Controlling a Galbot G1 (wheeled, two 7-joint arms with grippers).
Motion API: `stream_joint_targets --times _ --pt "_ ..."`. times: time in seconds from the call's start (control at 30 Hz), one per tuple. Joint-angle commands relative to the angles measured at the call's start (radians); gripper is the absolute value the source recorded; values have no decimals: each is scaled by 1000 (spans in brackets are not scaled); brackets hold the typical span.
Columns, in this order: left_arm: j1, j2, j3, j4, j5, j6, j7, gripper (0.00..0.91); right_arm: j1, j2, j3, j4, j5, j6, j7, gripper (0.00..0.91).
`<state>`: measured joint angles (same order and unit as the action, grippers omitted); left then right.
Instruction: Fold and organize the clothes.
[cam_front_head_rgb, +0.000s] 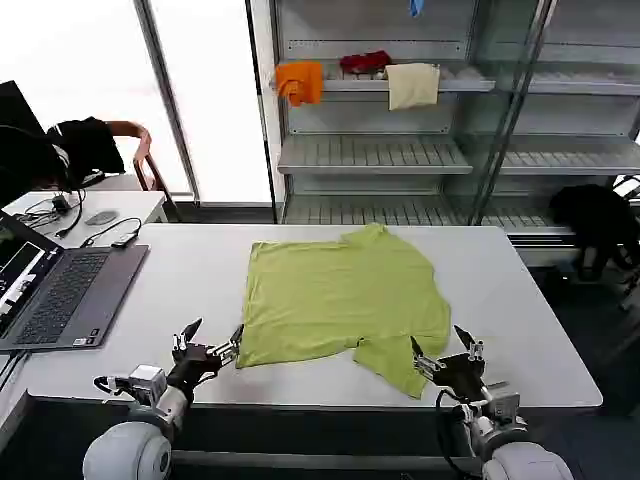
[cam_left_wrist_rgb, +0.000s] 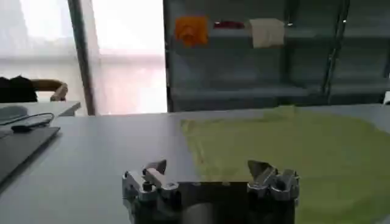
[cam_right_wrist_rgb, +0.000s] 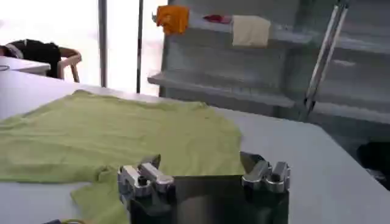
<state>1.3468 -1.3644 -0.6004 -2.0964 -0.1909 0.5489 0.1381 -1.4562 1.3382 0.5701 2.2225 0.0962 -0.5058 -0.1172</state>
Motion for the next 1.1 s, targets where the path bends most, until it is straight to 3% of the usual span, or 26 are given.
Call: stream_joint_targets --times 0.03,0.8,0.9,0.93,1.0,1.1 --pt "7 1 2 3 5 11 -12 907 -71 12 17 2 63 23 -22 907" --pt "61 -15 63 38 66 -2 -44 907 -107 13 -11 -70 28 37 -31 907" --pt "59 -15 64 51 65 -6 -44 736 -101 15 -15 -82 21 42 -31 756" --pt "60 -15 64 52 64 -6 -43 605 -100 16 -16 -86 14 46 -35 625" --pt "60 -15 66 57 64 -7 -43 474 -99 16 -19 -93 8 56 -37 584" --pt "59 -16 69 65 66 -7 -43 373 -96 20 -21 -100 -3 65 -41 514"
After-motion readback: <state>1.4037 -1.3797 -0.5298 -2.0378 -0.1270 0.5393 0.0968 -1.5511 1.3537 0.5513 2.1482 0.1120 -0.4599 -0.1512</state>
